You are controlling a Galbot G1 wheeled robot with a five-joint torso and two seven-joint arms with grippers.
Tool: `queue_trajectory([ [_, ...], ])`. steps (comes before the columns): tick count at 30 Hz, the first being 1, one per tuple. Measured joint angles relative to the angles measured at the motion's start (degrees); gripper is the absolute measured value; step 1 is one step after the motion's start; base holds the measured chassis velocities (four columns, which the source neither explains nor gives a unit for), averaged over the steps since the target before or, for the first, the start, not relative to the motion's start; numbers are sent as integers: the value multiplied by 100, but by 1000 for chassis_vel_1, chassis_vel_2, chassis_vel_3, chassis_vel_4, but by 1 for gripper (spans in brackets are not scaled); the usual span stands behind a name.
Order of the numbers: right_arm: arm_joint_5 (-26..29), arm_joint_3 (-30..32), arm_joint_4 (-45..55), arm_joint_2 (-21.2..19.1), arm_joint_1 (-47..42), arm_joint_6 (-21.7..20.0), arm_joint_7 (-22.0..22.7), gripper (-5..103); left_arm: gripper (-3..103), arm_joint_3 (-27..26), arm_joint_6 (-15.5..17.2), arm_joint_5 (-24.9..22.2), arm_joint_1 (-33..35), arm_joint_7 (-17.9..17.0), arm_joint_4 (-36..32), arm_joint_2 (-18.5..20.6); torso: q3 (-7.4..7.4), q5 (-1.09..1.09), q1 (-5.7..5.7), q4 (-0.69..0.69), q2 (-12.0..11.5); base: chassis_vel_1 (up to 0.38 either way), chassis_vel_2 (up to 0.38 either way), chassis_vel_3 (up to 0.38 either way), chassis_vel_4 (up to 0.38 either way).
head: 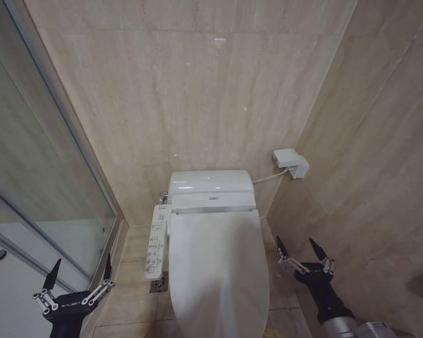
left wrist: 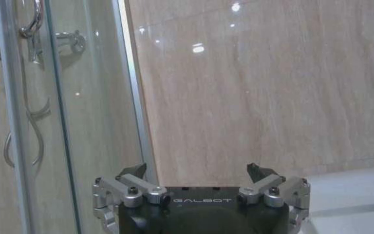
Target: Open the toilet lid, clean the toilet bowl with a toilet brush, close the toilet lid, and flush.
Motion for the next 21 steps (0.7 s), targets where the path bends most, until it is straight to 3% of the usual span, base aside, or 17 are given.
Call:
queue_trajectory([
  [21, 0, 0, 0, 0, 0, 0, 0, 100, 100, 0, 0, -5, 0, -2, 5, 1, 0, 0, 0, 0, 0, 0, 0, 0, 0],
])
